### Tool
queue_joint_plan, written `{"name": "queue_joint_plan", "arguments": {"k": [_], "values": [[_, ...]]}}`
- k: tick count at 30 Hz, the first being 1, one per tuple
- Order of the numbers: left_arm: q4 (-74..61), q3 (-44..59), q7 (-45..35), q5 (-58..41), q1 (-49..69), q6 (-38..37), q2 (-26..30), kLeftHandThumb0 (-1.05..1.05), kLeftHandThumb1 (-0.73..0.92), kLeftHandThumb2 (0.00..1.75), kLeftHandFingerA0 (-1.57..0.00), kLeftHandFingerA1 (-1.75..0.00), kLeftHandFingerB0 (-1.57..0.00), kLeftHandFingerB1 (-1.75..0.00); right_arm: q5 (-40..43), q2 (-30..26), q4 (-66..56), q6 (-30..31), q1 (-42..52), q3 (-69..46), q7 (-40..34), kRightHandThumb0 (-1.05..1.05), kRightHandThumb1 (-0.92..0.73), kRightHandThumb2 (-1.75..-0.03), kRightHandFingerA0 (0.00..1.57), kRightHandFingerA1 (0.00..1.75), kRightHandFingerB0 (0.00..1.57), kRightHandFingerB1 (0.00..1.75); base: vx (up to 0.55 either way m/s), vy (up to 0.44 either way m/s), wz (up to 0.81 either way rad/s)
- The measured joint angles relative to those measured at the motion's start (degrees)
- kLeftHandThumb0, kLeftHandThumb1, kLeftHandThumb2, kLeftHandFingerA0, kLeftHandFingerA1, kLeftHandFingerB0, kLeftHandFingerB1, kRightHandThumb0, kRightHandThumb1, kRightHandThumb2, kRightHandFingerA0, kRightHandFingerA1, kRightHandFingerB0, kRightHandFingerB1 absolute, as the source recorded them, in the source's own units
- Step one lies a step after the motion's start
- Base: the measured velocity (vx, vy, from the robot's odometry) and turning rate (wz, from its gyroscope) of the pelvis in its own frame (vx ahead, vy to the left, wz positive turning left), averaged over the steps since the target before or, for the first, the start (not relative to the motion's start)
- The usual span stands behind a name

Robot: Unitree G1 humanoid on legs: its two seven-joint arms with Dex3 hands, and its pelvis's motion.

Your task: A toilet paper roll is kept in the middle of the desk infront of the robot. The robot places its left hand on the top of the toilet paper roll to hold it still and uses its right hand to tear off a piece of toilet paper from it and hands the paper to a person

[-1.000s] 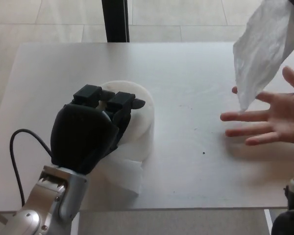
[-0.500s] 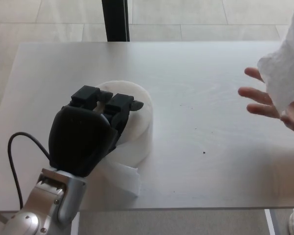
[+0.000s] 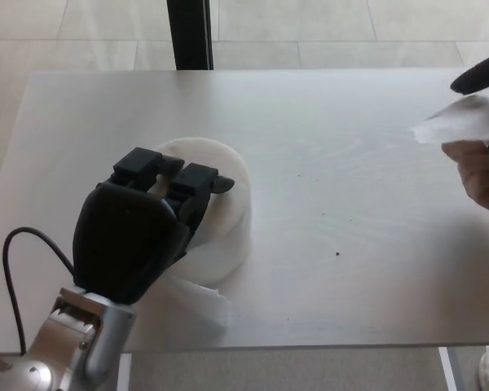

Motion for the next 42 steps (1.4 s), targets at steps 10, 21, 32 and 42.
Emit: {"name": "queue_joint_plan", "arguments": {"k": [10,21,32,42], "values": [[0.0,0.0,1.1,0.0,0.4,-1.2,0.3,-0.25,0.56,0.89,-0.63,-0.79,-0.53,-0.62,-7.2,-6.4,-3.9,5.9,0.2,9.4,8.1,-1.02,-0.55,-0.99,0.0,0.25,0.02,0.0,0.0,0.0,0.0],[-1.7,0.7,-3.8,-0.5,-0.4,-0.8,2.1,-1.05,0.86,1.21,0.0,-0.27,0.0,-0.09,-11.6,-13.2,-12.5,10.6,0.6,11.3,15.1,-1.02,-0.55,-0.98,0.0,0.22,0.0,0.0,0.0,0.0,0.0],[-1.6,5.6,-12.4,-3.2,-12.8,0.6,5.9,-0.95,0.92,0.83,0.0,0.0,0.0,0.0,-12.1,-14.9,-18.7,11.8,0.9,9.3,16.6,-1.04,-0.58,-0.98,0.0,0.2,0.0,0.0,0.0,0.0,0.0],[-2.7,15.4,-20.6,-8.3,-24.3,2.1,11.4,-1.05,0.9,1.22,0.0,-0.22,0.0,-0.09,-12.1,-15.9,-26.3,12.8,4.7,4.3,18.0,-1.01,-0.6,-0.96,0.0,0.19,0.0,0.0,0.0,0.0,0.0]]}}
